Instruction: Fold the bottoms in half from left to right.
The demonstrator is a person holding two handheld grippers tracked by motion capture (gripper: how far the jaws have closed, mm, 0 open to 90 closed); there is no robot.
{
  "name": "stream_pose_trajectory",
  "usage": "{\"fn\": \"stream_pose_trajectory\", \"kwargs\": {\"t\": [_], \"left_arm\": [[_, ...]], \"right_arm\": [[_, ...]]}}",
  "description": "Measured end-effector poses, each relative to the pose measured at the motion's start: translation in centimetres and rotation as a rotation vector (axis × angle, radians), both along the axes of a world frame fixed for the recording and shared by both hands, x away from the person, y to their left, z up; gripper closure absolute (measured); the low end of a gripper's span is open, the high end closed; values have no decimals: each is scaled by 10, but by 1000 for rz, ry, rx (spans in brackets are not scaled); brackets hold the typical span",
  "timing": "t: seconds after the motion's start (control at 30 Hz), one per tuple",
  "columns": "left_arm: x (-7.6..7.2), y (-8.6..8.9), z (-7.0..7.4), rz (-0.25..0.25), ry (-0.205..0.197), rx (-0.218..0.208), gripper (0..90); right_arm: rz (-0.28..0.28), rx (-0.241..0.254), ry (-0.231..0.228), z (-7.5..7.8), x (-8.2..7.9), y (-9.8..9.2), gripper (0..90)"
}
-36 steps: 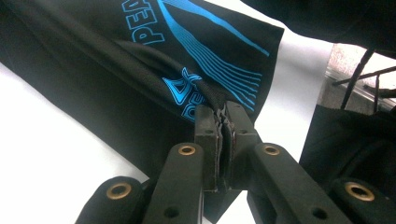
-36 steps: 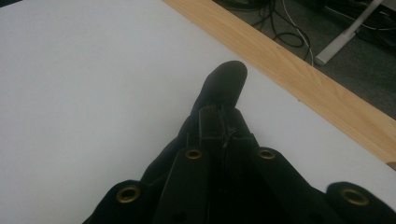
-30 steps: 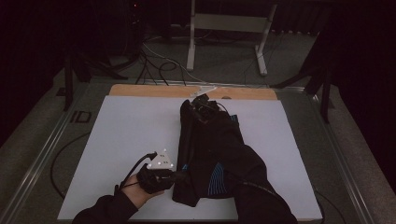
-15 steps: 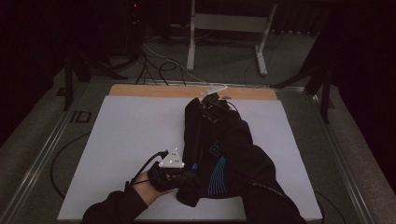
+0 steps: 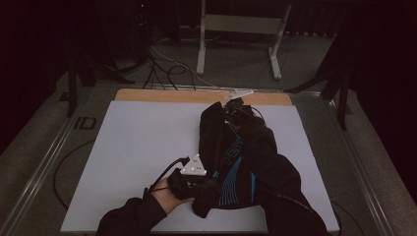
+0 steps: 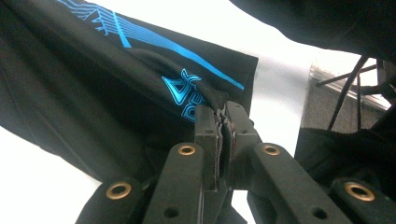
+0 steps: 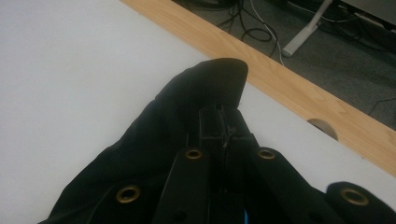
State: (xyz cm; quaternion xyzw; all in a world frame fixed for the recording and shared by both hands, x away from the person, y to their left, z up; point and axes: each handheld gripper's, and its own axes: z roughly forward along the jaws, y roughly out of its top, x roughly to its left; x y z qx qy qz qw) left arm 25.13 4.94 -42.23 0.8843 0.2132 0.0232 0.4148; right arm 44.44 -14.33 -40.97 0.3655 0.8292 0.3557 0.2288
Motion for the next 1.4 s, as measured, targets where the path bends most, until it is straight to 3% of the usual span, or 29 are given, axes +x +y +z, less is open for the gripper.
{"fn": "stream_pose_trajectory", "kwargs": {"t": [0.23,0.73,1.23,1.27,1.4], "left_arm": [[2,-11,0,-6,-3,-20,858],[8,-42,-10,-45,12,-23,858],[12,-69,-20,-72,13,-21,857],[12,-71,-22,-78,6,-5,858],[14,-75,-29,-77,30,0,857]], "right_arm": [[-23,1,-7,2,-2,-14,897],[-64,-24,-5,-3,0,-41,896],[-100,-35,12,-15,1,-64,896],[-105,-36,15,-16,1,-66,896],[-109,-39,24,-23,3,-68,896]]}}
